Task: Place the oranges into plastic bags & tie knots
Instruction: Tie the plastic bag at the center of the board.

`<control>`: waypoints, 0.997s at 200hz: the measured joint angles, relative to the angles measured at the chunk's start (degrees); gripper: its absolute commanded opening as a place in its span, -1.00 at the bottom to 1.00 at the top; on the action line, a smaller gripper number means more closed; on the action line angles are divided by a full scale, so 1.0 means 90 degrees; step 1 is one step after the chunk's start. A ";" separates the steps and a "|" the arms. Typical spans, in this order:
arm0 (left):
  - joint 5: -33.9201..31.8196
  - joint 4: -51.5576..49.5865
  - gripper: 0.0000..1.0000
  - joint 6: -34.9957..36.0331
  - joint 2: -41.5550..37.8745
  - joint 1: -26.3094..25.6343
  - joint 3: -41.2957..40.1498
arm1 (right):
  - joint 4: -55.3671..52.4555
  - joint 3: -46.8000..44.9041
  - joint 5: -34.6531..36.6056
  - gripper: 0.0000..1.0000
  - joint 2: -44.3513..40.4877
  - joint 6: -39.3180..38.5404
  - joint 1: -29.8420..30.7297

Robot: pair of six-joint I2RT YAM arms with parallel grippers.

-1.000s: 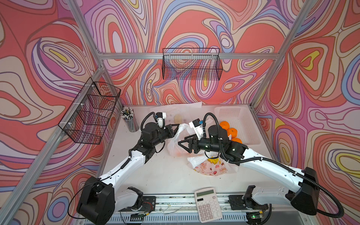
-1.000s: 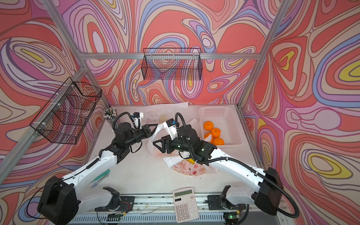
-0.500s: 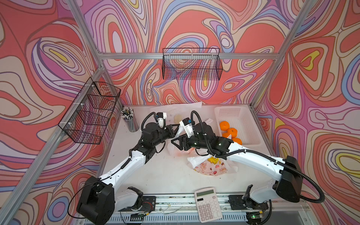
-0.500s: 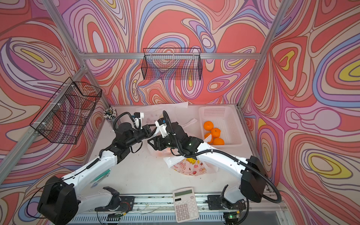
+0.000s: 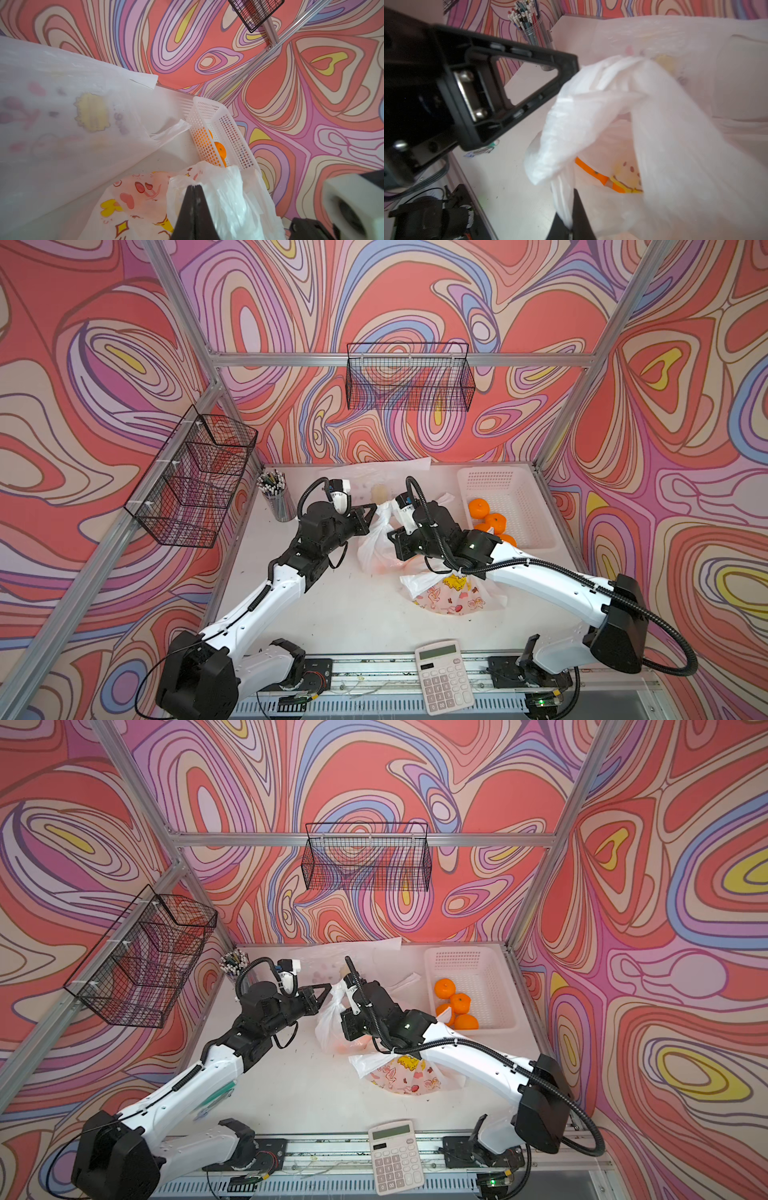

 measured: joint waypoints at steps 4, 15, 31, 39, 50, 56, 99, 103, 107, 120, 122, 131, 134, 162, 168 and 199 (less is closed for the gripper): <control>-0.0068 -0.0073 -1.00 0.0083 -0.0036 0.0000 0.0049 | -0.0078 0.0041 0.0134 -1.00 -0.0029 -0.0056 0.0000; -0.0204 -0.0180 -1.00 0.0260 -0.0124 0.0000 0.0124 | -0.0321 0.0204 0.0529 -1.00 -0.0087 -0.0209 -0.0002; -0.0393 -0.0318 -1.00 0.0474 -0.0282 -0.0007 0.0138 | -0.0597 0.0427 0.1095 -1.00 -0.0129 -0.0391 -0.0010; -0.0483 -0.0401 -1.00 0.0556 -0.0347 -0.0012 0.0138 | -0.0678 0.0471 0.1321 -1.00 -0.0155 -0.0476 -0.0019; -0.0593 -0.0510 -1.00 0.0665 -0.0420 -0.0015 0.0138 | -0.0794 0.0486 0.1627 -1.00 -0.0189 -0.0571 -0.0053; -0.0648 -0.0583 -1.00 0.0719 -0.0457 -0.0012 0.0138 | -0.0852 0.0483 0.1770 -1.00 -0.0199 -0.0612 -0.0083; -0.0877 -0.0828 -1.00 0.0879 -0.0753 -0.0019 -0.0153 | -0.0959 0.0090 0.2358 -1.00 -0.0199 -0.0704 -0.0563; -0.0877 -0.0845 -1.00 0.0879 -0.0763 -0.0022 -0.0194 | -0.0957 0.0022 0.2375 -1.00 -0.0197 -0.0709 -0.0607; -0.0879 -0.0852 -1.00 0.0879 -0.0770 -0.0024 -0.0238 | -0.0945 -0.0034 0.2378 -1.00 -0.0197 -0.0712 -0.0644; -0.0882 -0.0913 -1.00 0.0877 -0.0782 -0.0024 -0.0372 | -0.0911 -0.0199 0.2368 -1.00 -0.0197 -0.0753 -0.0729; -0.0879 -0.0920 -1.00 0.0874 -0.0787 -0.0024 -0.0389 | -0.0899 -0.0221 0.2356 -1.00 -0.0197 -0.0775 -0.0733; -0.0879 -0.0928 -1.00 0.0874 -0.0826 -0.0024 -0.0493 | -0.0831 -0.0291 0.2273 -1.00 -0.0197 -0.0826 -0.0760; -0.0877 -0.0928 -0.94 0.0872 -0.0838 -0.0024 -0.0527 | -0.0801 -0.0306 0.2242 -1.00 -0.0197 -0.0850 -0.0765; -0.0828 -0.0916 0.10 0.0712 -0.1081 -0.0022 -0.0658 | -0.0406 -0.0408 0.1659 -1.00 -0.0197 -0.1088 -0.0801; -0.0809 -0.0896 0.19 0.0617 -0.1141 -0.0022 -0.0658 | -0.0316 -0.0430 0.1530 -1.00 -0.0197 -0.1129 -0.0801; -0.0675 -0.0918 0.41 -0.0078 -0.1326 0.0085 -0.0619 | -0.0066 -0.0486 0.1192 -1.00 -0.0197 -0.1251 -0.0801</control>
